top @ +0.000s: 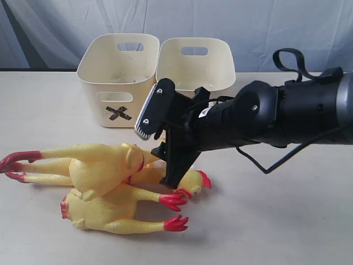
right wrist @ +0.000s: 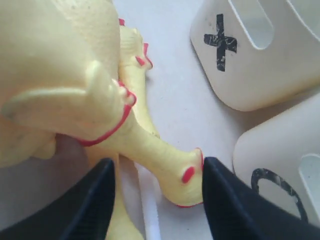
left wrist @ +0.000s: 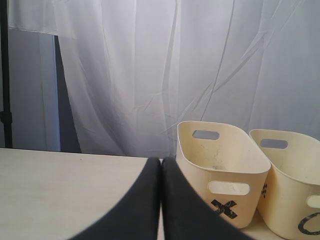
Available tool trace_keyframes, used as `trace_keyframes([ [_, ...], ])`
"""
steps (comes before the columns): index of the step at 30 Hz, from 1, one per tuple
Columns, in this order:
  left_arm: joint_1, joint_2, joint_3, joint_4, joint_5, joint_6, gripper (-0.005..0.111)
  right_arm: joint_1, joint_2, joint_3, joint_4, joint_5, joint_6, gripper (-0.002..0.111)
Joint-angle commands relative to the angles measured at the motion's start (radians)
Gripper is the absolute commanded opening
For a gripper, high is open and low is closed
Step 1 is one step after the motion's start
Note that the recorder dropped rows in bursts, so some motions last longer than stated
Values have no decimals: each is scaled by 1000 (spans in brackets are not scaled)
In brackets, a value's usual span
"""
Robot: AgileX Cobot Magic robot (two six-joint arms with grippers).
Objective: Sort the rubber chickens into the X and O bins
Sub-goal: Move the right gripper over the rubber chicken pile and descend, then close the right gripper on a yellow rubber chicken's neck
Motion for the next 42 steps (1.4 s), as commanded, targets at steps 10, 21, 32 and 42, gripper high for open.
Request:
trace_keyframes([
  [10, -2, 2, -7, -11, -9, -6, 0, -1, 76, -22, -333, 1, -7, 51],
  [21, -2, 2, -7, -13, -9, -6, 0, -1, 126, -22, -342, -55, -7, 37],
  [32, -2, 2, -7, -15, -9, -6, 0, -1, 126, -22, -342, -62, -7, 33],
  [42, -2, 2, -7, -15, -9, -6, 0, -1, 120, -22, -390, -29, -7, 33],
])
